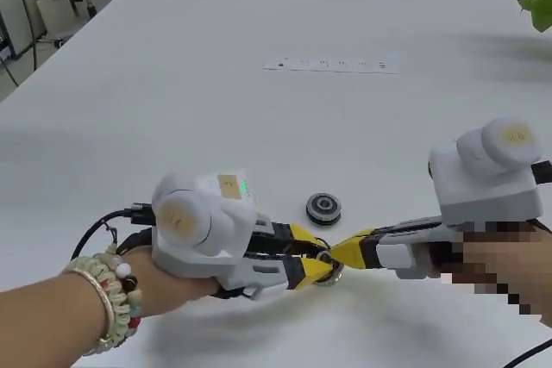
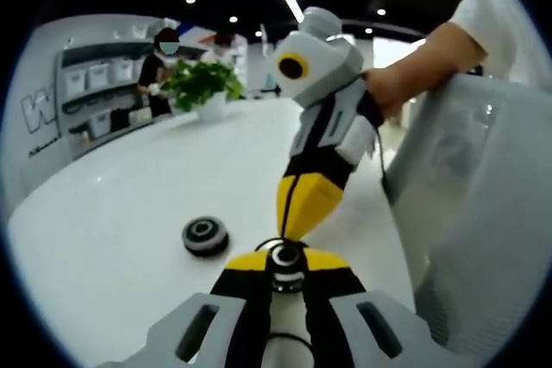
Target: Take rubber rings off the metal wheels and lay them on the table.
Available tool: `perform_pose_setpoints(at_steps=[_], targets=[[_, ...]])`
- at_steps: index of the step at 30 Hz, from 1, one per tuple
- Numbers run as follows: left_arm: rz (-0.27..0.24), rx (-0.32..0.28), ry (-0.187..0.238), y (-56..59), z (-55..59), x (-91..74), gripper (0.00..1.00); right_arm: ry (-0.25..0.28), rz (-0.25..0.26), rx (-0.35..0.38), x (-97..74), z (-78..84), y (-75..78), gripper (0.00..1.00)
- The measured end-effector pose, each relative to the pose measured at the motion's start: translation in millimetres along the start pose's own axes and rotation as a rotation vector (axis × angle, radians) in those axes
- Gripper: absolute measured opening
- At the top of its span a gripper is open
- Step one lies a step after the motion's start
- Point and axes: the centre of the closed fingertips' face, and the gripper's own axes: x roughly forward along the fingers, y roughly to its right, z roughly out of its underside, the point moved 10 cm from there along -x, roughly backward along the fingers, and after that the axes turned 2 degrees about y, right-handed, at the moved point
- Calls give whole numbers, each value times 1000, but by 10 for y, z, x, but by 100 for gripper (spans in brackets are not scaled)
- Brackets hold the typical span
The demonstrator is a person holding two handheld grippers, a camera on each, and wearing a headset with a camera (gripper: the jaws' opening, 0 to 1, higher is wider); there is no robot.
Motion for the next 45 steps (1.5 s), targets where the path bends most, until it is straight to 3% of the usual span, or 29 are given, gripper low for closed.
perform_pose_setpoints(at_steps=[3, 6, 13, 24, 30, 35, 39, 42, 45], targets=[[-1, -3, 1, 1, 0, 0, 14, -13, 12, -1, 5, 14, 17, 0], [-7, -57, 3, 0, -9, 4, 14, -15, 14, 3, 1, 11, 35, 0], [10, -75, -24, 0, -46, 11, 17, -25, 22, 8, -4, 26, 55, 0], [20, -38, -98, 2, -127, -11, 19, -29, 28, 22, -25, 32, 79, 0], [41, -14, -79, 32, -288, -43, 27, -15, 32, 44, -61, 17, 92, 0], [52, 90, -60, 88, -474, -85, 29, 10, 19, 69, -86, 1, 73, 0], [94, 81, -47, 157, -592, -147, 34, 7, 11, 81, -85, 5, 33, 0], [96, 111, -49, 161, -692, -195, 36, 7, 10, 76, -90, -2, 2, 0], [93, 92, -19, 150, -796, -246, 41, 9, 8, 73, -96, -12, -18, 0]])
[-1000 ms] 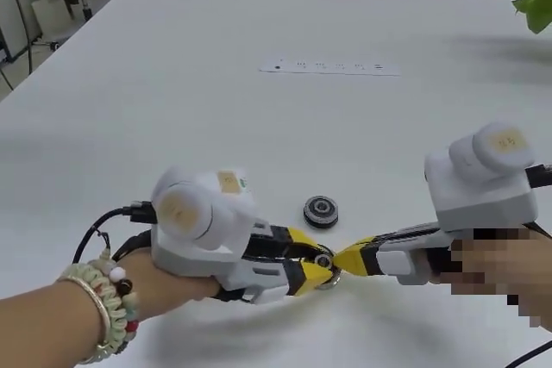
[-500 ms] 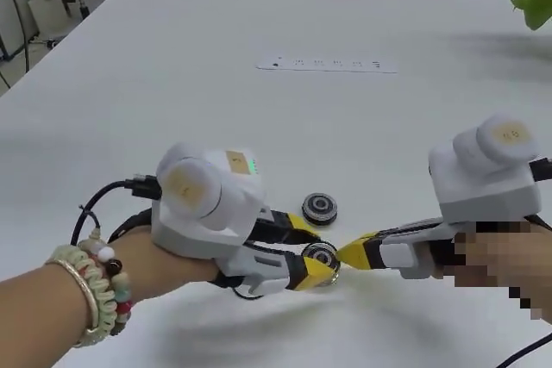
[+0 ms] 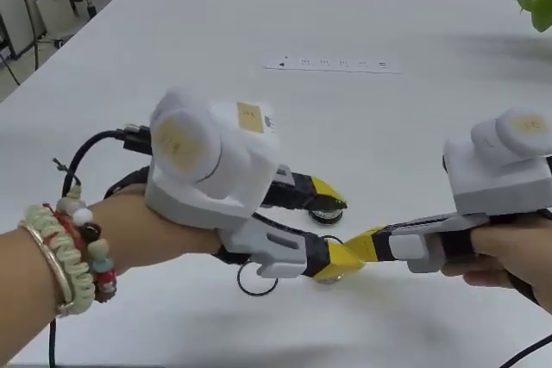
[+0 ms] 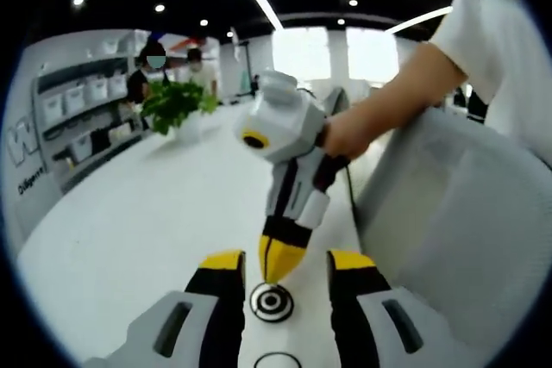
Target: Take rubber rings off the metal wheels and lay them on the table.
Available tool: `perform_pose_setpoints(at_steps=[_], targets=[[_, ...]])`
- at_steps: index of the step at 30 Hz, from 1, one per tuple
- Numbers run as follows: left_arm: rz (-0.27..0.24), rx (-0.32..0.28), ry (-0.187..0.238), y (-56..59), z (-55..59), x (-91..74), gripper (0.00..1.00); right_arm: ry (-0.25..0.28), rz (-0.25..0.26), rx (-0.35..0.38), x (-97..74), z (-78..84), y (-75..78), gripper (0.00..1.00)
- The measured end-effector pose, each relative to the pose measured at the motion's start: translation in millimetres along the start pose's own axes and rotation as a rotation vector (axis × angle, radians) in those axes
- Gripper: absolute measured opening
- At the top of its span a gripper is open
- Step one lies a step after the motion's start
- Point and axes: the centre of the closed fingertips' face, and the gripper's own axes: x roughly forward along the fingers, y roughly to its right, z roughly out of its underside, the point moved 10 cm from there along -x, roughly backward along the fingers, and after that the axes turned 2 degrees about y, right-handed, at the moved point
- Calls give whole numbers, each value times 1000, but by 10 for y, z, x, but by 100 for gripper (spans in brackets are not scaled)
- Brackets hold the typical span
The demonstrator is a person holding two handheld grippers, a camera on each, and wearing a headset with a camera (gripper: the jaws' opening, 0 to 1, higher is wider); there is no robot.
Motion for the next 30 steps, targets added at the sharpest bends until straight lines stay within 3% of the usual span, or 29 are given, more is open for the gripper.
perform_pose_setpoints(at_steps=[3, 9, 15, 20, 24, 30], targets=[[-5, -1, 13, 1, -74, -80, 48, 0, -1, -8, -6, -7, -18, 0], [-32, 20, 13, 1, -152, -303, 55, 9, -5, -14, -18, -30, -38, 0], [-95, 44, -19, 6, -121, -545, 60, 35, -5, 0, -70, -61, -22, 0], [-129, 33, -7, 43, -130, -727, 64, 61, -1, 6, -112, -89, -15, 0], [-126, 39, 7, 106, -146, -866, 65, 85, 2, 14, -154, -113, -2, 0], [-184, 18, 17, 137, -118, -1082, 71, 117, 6, 35, -205, -139, 30, 0]])
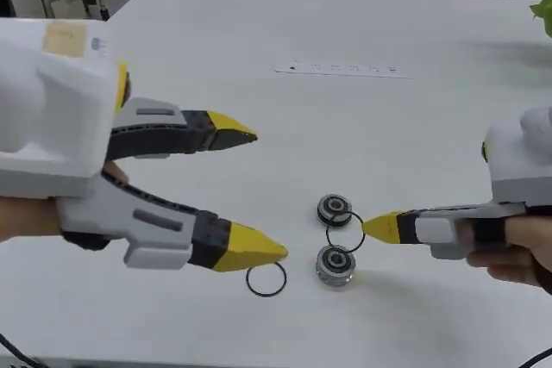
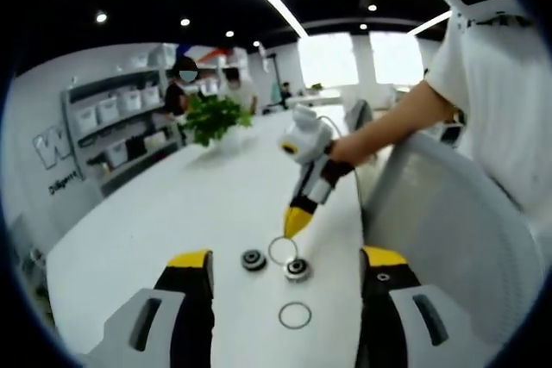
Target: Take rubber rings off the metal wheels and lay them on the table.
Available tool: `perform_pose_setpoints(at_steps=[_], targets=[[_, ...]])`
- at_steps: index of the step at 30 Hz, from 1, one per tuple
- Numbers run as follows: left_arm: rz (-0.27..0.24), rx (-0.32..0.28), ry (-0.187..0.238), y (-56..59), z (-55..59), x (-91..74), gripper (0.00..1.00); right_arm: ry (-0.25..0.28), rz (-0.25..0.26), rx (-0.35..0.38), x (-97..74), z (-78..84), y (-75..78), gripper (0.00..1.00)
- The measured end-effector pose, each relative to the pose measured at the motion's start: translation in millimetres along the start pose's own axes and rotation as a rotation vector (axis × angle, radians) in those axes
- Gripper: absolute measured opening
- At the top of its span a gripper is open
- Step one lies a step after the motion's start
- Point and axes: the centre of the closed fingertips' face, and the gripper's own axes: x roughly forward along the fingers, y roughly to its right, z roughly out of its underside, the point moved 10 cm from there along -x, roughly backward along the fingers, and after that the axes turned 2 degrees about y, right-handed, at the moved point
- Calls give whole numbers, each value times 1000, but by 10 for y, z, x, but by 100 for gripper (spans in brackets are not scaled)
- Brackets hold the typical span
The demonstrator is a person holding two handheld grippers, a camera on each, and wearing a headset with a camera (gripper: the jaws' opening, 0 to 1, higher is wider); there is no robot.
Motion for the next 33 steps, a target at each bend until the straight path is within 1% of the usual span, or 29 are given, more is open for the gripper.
perform_pose_setpoints(at_steps=[3, 4, 6, 9, 13, 16, 18, 19, 22, 24, 27, 31, 33], targets=[[-24, 7, -5, 20, 24, -130, 74, 15, 0, 6, -15, -17, 5, 0], [-28, 8, -5, 22, 28, -147, 74, 20, -1, 10, -22, -22, 6, 0], [-47, -2, 3, 25, 45, -221, 75, 28, -3, 17, -29, -28, 10, 0], [-87, -34, 5, 24, 104, -321, 76, 35, 1, 26, -38, -33, 19, 0], [-129, -63, 4, 44, 197, -417, 76, 44, 4, 36, -55, -40, 26, 0], [-152, -99, 19, 71, 257, -474, 77, 53, 5, 41, -66, -47, 25, 0], [-163, -115, 20, 92, 306, -504, 77, 59, 4, 45, -72, -54, 25, 0], [-166, -117, 19, 97, 318, -508, 77, 63, 4, 48, -74, -57, 26, 0], [-186, -145, 2, 126, 442, -540, 77, 67, 3, 53, -76, -61, 27, 0], [-195, -169, -5, 136, 500, -544, 77, 68, 1, 58, -75, -58, 27, 0], [-195, -194, -20, 170, 597, -527, 77, 67, 0, 60, -75, -56, 24, 0], [-191, -217, -44, 206, 681, -484, 81, 68, -1, 63, -77, -57, 23, 0], [-189, -222, -50, 216, 705, -464, 82, 71, -1, 65, -80, -60, 21, 0]])
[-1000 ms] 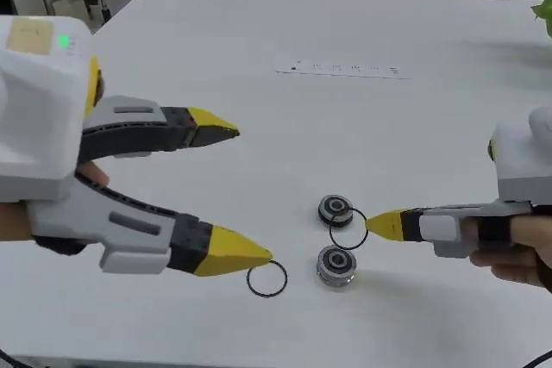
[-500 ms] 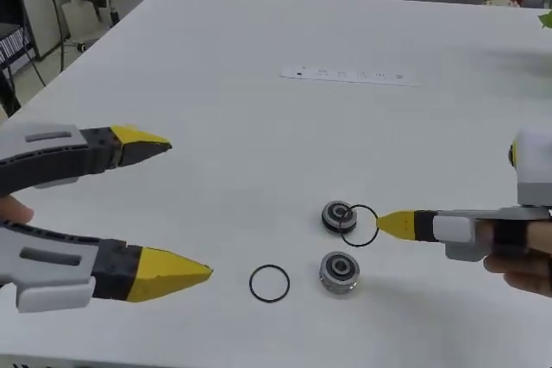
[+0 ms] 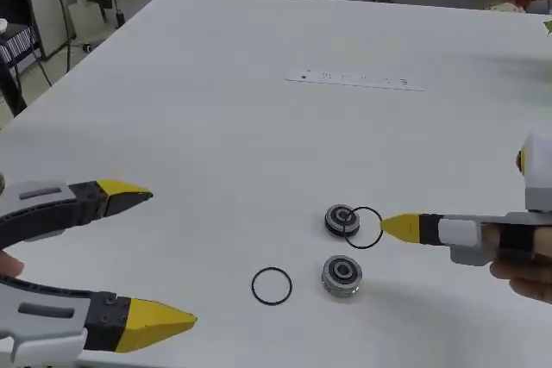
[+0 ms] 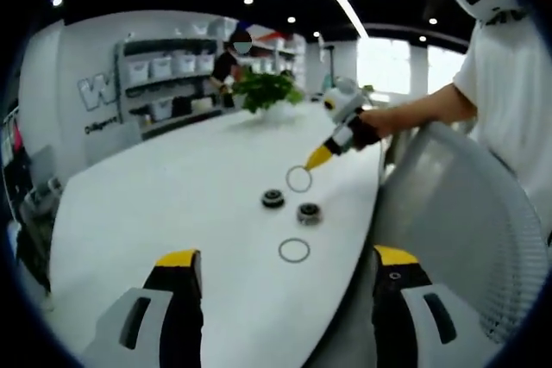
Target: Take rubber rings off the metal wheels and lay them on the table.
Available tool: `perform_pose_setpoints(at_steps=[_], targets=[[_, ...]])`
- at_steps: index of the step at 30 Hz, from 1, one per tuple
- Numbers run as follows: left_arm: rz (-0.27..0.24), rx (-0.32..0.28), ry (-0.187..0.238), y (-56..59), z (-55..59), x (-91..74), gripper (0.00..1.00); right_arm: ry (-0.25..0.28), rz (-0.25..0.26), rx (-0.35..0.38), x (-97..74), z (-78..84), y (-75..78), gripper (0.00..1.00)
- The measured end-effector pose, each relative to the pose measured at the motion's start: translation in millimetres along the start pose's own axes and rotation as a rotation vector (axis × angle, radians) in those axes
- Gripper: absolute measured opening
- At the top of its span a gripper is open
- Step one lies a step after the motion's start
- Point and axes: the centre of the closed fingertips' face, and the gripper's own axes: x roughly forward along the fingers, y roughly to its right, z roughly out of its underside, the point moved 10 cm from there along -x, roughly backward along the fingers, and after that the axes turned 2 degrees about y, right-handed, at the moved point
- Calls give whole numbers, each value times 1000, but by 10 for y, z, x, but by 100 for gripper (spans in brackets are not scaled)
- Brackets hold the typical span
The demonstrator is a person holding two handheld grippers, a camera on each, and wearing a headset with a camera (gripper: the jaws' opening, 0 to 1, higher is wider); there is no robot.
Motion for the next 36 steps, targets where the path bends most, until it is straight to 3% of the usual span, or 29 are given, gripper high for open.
perform_pose_setpoints(at_steps=[13, 18, 22, 36], targets=[[27, -51, 6, 74, 58, 117, 85, 34, 0, 5, -41, -46, -18, 0], [14, -64, 23, 78, 53, 107, 84, 65, -7, 9, -62, -98, -44, 0], [5, -61, 4, 76, 83, 102, 85, 64, -1, 6, -58, -107, -66, 0], [-17, -64, 11, 73, 94, 73, 86, 119, -44, 1, -7, -268, -305, 0]])
